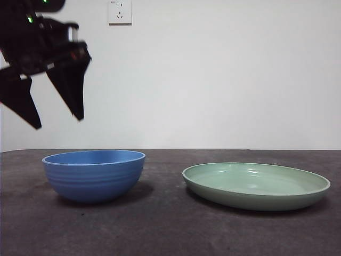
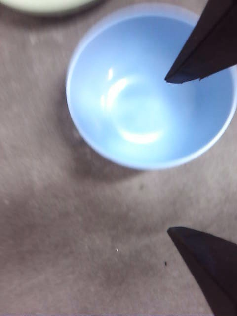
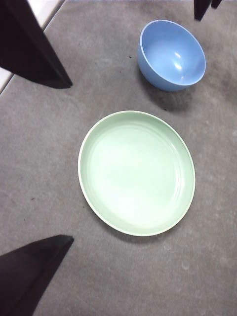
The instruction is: Pick up the blue bowl, put it on the green plate, put it on desk
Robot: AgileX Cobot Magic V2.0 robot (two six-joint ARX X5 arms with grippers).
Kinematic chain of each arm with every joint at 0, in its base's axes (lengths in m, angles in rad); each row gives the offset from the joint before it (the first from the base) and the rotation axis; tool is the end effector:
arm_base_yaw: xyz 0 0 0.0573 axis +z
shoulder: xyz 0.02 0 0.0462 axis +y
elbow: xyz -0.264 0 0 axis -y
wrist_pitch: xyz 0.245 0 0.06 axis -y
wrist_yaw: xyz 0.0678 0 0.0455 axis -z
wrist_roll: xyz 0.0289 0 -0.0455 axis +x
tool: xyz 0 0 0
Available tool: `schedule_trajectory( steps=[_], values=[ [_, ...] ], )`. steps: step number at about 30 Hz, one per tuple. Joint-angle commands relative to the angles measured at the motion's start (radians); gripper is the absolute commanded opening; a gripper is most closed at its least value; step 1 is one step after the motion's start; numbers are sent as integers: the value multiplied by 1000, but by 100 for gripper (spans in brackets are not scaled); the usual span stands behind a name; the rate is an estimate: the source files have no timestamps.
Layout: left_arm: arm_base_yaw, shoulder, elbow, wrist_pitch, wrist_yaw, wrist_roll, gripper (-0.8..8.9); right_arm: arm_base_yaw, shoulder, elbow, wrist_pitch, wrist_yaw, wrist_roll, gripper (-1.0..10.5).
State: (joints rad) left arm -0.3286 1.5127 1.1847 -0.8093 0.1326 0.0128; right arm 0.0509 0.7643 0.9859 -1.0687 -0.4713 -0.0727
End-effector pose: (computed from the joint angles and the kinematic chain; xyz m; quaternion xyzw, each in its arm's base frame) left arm 0.2794 -0.0993 0.2574 0.0579 0.5347 -0.1960 0.8200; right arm 0.1164 0.0191 0.3285 0.0537 0.3931 0.2498 0.8833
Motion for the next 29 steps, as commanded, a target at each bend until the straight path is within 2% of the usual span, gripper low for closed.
schedule_trajectory(
  steps=[1,11,14,18,24,27,29],
  values=[
    [-6,55,21,5,-6,1,465,7,5,17,6,-3,10,474],
    [-8,161,21,22,-6,0,458,7,5,17,8,-3,10,474],
    [-8,180,21,19,-6,-2,379,7,5,17,11,-3,10,474],
    [-13,200,21,10,-6,-6,355,7,5,17,11,-3,10,474],
    [-25,204,21,1,-6,-6,83,7,5,17,11,-3,10,474],
    [-26,204,21,3,-6,-6,13,7,5,17,11,-3,10,474],
    [-26,204,21,5,-6,-6,14,7,5,17,11,-3,10,474]
  ],
)
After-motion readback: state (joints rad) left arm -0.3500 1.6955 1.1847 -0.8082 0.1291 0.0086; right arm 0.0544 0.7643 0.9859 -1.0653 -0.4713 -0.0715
